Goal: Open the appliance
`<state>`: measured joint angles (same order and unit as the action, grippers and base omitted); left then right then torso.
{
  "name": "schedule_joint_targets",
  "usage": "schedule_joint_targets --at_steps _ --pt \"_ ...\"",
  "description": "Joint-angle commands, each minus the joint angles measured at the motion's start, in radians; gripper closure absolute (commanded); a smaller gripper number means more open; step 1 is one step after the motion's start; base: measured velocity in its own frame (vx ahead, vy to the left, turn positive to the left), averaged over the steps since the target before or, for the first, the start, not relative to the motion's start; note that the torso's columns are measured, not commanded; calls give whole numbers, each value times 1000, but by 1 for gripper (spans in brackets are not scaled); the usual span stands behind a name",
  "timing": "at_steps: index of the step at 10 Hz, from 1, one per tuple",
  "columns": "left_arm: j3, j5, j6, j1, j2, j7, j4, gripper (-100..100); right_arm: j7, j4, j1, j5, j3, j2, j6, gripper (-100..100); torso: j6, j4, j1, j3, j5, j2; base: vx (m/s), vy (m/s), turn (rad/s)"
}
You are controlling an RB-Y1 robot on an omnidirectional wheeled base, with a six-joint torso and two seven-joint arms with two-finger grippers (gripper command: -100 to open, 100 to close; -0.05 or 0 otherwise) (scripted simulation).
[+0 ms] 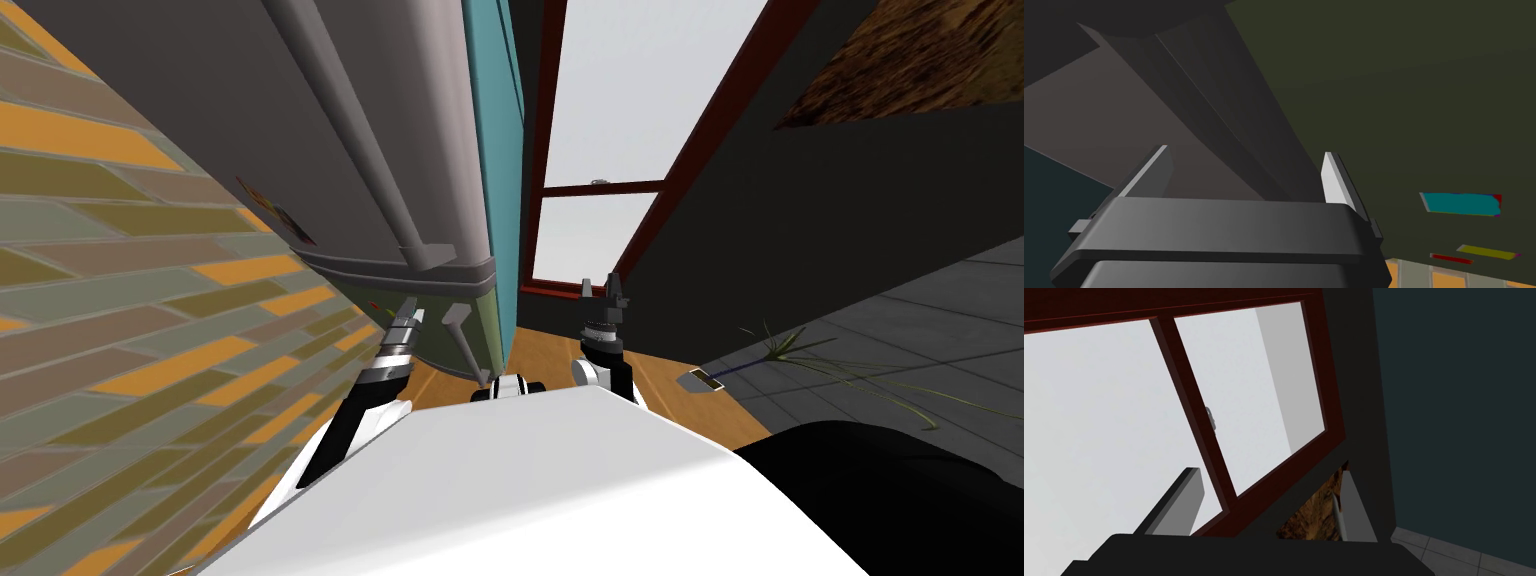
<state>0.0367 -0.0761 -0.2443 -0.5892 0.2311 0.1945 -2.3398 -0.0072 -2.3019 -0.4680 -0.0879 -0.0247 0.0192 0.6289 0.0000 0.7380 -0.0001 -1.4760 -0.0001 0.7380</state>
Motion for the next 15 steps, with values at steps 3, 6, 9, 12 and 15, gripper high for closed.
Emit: schedule_joint_targets --at_steps 3,6,9,12,15 --pt "24 12 78 -26 48 7 -24 -100 0 0 0 0 0 0 0 0 0 0 0 0 0 0 -19 -52 -10" --pt "43 22 142 -48 99 13 -48 -100 0 0 0 0 0 0 0 0 0 0 -1 0 0 0 -22 -62 -14" --pt "59 30 196 -66 141 19 -69 -100 0 0 0 0 0 0 0 0 0 0 1 0 0 0 -24 -56 -11" --pt "78 40 258 -87 181 25 -90 -100 0 0 0 0 0 0 0 0 0 0 0 0 0 0 -22 -66 -15" --pt "99 50 327 -110 225 31 -111 -100 0 0 0 0 0 0 0 0 0 0 0 0 0 0 -22 -72 -14"
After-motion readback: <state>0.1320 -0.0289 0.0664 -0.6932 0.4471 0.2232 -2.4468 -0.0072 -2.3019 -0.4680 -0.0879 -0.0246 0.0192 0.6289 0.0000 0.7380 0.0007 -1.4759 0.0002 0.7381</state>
